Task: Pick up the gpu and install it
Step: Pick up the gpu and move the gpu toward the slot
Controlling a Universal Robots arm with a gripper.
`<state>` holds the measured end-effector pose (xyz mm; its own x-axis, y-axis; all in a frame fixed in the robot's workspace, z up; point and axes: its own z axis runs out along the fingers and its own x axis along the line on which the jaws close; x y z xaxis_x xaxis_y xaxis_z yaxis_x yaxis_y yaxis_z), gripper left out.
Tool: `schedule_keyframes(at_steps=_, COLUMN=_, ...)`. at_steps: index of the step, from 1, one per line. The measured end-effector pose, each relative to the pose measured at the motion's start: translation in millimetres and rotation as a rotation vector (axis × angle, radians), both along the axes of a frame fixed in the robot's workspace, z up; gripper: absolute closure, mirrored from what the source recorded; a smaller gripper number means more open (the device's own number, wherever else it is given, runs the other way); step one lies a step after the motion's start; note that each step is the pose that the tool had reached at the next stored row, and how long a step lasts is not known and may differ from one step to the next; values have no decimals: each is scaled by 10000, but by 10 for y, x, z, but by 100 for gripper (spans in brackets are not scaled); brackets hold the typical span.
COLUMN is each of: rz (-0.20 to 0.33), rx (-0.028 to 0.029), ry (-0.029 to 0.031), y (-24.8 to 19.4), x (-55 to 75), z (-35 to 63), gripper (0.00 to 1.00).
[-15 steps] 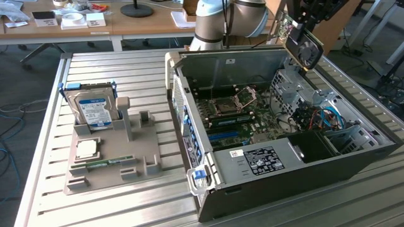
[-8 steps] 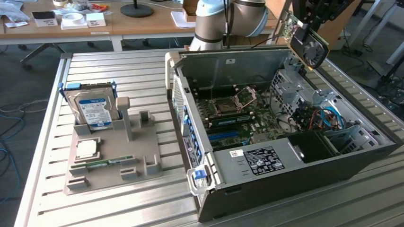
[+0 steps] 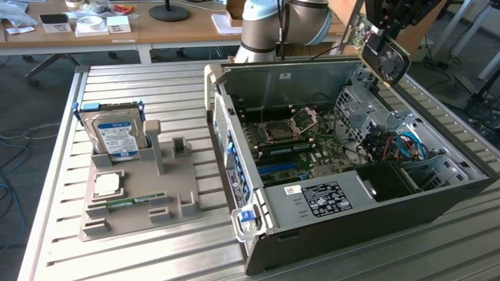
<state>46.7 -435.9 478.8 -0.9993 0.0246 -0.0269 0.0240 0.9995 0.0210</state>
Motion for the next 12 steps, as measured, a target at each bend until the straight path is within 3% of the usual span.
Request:
schedule_keyframes(at_steps=4, rz=-1, rx=-2, ry=0, y=2, x=77, z=-2, gripper=73)
schedule_keyframes(at_steps=12, rz=0, rx=0, ry=0, y=8, x=85, z=-8, gripper=73)
